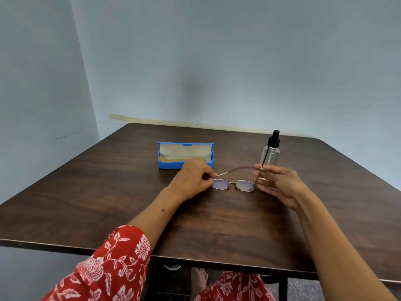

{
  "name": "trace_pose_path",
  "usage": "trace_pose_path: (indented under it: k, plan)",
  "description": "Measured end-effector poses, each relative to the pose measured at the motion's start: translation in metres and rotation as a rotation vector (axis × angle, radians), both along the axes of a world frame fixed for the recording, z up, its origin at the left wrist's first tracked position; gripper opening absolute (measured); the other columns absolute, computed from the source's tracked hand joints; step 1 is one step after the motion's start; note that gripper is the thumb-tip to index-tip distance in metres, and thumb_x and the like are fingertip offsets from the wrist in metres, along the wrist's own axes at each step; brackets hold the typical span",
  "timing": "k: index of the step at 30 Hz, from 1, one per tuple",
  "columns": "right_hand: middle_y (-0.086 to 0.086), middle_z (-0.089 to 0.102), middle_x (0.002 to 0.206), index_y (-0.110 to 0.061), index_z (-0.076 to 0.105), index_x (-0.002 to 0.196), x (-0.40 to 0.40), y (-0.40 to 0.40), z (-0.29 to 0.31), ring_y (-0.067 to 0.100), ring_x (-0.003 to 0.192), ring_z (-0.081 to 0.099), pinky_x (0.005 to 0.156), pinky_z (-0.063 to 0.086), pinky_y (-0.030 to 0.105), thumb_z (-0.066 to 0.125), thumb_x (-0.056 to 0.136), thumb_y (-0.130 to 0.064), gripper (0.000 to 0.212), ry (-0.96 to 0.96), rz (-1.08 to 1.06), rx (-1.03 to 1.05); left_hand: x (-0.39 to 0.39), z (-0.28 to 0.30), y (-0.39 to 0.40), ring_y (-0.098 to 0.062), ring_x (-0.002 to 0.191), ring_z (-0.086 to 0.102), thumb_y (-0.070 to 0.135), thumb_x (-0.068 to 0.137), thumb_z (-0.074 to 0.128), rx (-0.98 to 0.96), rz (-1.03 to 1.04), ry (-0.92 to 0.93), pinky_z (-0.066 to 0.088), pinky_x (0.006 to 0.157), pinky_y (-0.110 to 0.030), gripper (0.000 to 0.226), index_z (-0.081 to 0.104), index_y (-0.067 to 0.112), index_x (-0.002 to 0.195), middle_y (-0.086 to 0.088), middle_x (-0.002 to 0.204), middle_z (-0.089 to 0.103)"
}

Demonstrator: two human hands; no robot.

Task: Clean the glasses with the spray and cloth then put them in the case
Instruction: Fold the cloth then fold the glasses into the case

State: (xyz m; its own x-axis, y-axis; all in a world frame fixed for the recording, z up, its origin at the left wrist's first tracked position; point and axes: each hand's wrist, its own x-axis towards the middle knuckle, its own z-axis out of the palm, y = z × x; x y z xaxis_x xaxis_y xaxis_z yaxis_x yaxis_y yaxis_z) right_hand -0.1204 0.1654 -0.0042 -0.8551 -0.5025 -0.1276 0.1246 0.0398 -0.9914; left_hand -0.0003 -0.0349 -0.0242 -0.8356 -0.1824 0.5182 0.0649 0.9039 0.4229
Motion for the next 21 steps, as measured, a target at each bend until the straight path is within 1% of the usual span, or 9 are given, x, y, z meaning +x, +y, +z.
trace_pose_path:
  k: [3, 5, 8, 10, 12, 13, 16, 19, 21]
  plan:
    - [0.003, 0.066, 0.09, -0.012, 0.066, 0.105, -0.001, 0.001, 0.006, 0.012, 0.076, 0.058, 0.068, 0.05, 0.023, 0.053, 0.094, -0.009, 0.017, 0.023, 0.062, 0.052, 0.0, 0.002, 0.001, -0.01, 0.071, 0.057, 0.01, 0.081, 0.066, -0.06, -0.016, -0.032, 0.046, 0.069, -0.023, 0.016, 0.075, 0.008, 0.094, -0.007, 0.085, 0.07]
    - [0.002, 0.066, 0.088, -0.012, 0.067, 0.103, 0.0, -0.001, 0.008, 0.011, 0.073, 0.057, 0.058, 0.049, 0.017, 0.055, 0.094, -0.009, 0.016, 0.103, 0.066, 0.124, 0.0, 0.002, 0.001, -0.012, 0.072, 0.058, 0.01, 0.081, 0.066, -0.063, -0.021, -0.036, 0.047, 0.07, -0.025, 0.016, 0.075, 0.009, 0.094, -0.007, 0.085, 0.07]
    - [0.003, 0.071, 0.088, -0.015, 0.073, 0.098, -0.002, -0.008, 0.008, 0.013, 0.074, 0.058, 0.068, 0.048, 0.02, 0.061, 0.09, -0.01, 0.015, 0.337, 0.027, 0.306, 0.0, 0.001, 0.0, -0.013, 0.074, 0.062, 0.007, 0.08, 0.065, -0.007, -0.023, -0.034, 0.05, 0.073, -0.026, 0.015, 0.075, 0.008, 0.091, -0.007, 0.084, 0.072]
    - [0.002, 0.071, 0.083, -0.019, 0.074, 0.092, -0.001, -0.014, 0.009, 0.012, 0.071, 0.057, 0.07, 0.047, 0.02, 0.064, 0.088, -0.012, 0.013, 0.49, 0.015, 0.43, 0.001, 0.001, -0.001, -0.011, 0.075, 0.065, 0.005, 0.079, 0.067, 0.105, -0.008, -0.013, 0.051, 0.072, -0.021, 0.012, 0.072, 0.008, 0.089, -0.006, 0.083, 0.072]
    - [0.0, 0.069, 0.076, -0.019, 0.075, 0.094, 0.001, -0.019, 0.009, 0.009, 0.067, 0.056, 0.067, 0.045, 0.02, 0.065, 0.087, -0.014, 0.013, 0.6, 0.006, 0.523, 0.002, 0.001, -0.002, -0.003, 0.072, 0.064, 0.003, 0.078, 0.068, 0.209, -0.001, 0.001, 0.049, 0.068, -0.012, 0.013, 0.069, 0.009, 0.09, -0.006, 0.08, 0.072]
    - [0.001, 0.069, 0.08, -0.019, 0.075, 0.096, 0.002, -0.021, 0.009, 0.009, 0.07, 0.057, 0.069, 0.045, 0.021, 0.066, 0.087, -0.014, 0.013, 0.64, -0.004, 0.56, 0.002, 0.001, -0.003, -0.001, 0.071, 0.064, 0.002, 0.078, 0.069, 0.241, -0.006, -0.002, 0.049, 0.067, -0.009, 0.015, 0.068, 0.009, 0.09, -0.007, 0.08, 0.072]
    - [0.006, 0.07, 0.095, -0.021, 0.075, 0.095, 0.006, -0.027, 0.008, 0.019, 0.092, 0.062, 0.08, 0.046, 0.024, 0.068, 0.085, -0.015, 0.014, 0.711, -0.038, 0.661, 0.004, 0.001, -0.004, -0.001, 0.072, 0.067, 0.005, 0.074, 0.072, 0.302, -0.023, -0.013, 0.053, 0.068, -0.012, 0.017, 0.068, 0.008, 0.09, -0.007, 0.082, 0.073]
    - [0.01, 0.069, 0.097, -0.024, 0.076, 0.09, 0.008, -0.031, 0.006, 0.024, 0.093, 0.061, 0.074, 0.044, 0.025, 0.068, 0.084, -0.014, 0.014, 0.739, -0.056, 0.742, 0.007, 0.003, -0.003, -0.002, 0.073, 0.068, 0.019, 0.072, 0.077, 0.303, -0.011, -0.004, 0.056, 0.069, -0.016, 0.018, 0.072, 0.011, 0.088, -0.001, 0.08, 0.073]
    - [0.012, 0.069, 0.098, -0.024, 0.076, 0.089, 0.008, -0.031, 0.007, 0.025, 0.091, 0.061, 0.074, 0.046, 0.025, 0.067, 0.084, -0.013, 0.015, 0.744, -0.038, 0.78, 0.007, 0.004, -0.003, -0.004, 0.074, 0.068, 0.021, 0.073, 0.077, 0.306, -0.024, -0.013, 0.055, 0.069, -0.015, 0.017, 0.073, 0.012, 0.088, 0.0, 0.08, 0.073]
